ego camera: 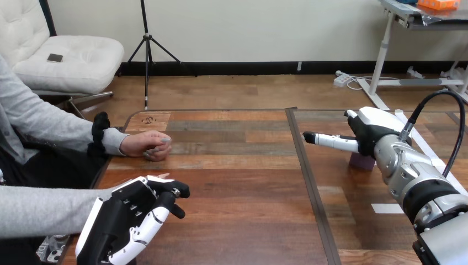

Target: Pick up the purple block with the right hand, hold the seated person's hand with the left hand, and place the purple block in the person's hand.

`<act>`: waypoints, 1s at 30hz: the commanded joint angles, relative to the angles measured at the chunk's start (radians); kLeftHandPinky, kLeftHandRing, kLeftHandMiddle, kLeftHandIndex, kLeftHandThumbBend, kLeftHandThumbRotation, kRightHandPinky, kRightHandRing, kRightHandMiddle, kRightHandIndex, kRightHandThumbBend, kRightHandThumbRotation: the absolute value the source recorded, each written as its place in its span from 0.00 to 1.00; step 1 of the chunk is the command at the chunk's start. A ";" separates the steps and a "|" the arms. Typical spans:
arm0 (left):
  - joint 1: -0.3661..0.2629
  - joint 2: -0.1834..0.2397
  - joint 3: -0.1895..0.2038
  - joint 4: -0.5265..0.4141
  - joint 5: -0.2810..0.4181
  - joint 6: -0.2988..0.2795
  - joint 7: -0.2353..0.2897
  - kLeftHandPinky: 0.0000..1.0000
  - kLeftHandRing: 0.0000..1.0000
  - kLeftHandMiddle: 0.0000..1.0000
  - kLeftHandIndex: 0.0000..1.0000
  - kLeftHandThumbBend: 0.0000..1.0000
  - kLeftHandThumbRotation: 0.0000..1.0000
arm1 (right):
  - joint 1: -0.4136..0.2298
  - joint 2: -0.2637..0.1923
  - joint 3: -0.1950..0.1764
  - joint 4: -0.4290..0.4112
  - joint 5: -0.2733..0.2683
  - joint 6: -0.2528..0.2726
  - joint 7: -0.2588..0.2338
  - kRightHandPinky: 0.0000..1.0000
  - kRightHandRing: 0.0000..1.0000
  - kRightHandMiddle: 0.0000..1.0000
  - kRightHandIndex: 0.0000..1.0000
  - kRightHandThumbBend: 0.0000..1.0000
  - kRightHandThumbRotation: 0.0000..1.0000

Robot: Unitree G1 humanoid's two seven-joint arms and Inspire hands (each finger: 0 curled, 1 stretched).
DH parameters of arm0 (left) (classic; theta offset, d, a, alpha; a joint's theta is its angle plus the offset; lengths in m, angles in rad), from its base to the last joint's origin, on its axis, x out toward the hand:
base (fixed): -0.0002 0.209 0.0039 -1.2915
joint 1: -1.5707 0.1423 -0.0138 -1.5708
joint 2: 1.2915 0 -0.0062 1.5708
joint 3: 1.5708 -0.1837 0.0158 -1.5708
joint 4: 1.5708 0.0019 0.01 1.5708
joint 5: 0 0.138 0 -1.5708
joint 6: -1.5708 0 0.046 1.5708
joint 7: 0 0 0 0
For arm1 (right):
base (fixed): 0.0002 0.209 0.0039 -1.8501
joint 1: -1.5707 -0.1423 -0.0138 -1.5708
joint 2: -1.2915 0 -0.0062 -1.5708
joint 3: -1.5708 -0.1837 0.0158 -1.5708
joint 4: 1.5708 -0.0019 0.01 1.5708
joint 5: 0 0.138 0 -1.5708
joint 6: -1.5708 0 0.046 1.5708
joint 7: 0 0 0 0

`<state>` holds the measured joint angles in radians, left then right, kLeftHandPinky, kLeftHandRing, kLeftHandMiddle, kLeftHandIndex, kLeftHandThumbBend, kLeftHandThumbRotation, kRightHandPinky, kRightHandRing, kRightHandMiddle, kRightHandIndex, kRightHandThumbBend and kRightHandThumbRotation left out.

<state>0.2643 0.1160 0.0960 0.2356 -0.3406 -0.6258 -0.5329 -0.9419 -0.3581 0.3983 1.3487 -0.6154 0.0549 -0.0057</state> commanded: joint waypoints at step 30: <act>-0.047 0.005 0.014 -0.026 0.013 -0.037 0.010 0.46 0.62 0.61 0.50 0.39 0.44 | -0.014 -0.039 0.044 0.006 -0.044 0.019 0.020 1.00 0.99 0.98 0.98 1.00 1.00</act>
<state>0.2641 0.1163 0.0977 0.2358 -0.3335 -0.6278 -0.5272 -0.9295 -0.3655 0.4275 1.3542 -0.6449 0.0768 0.0093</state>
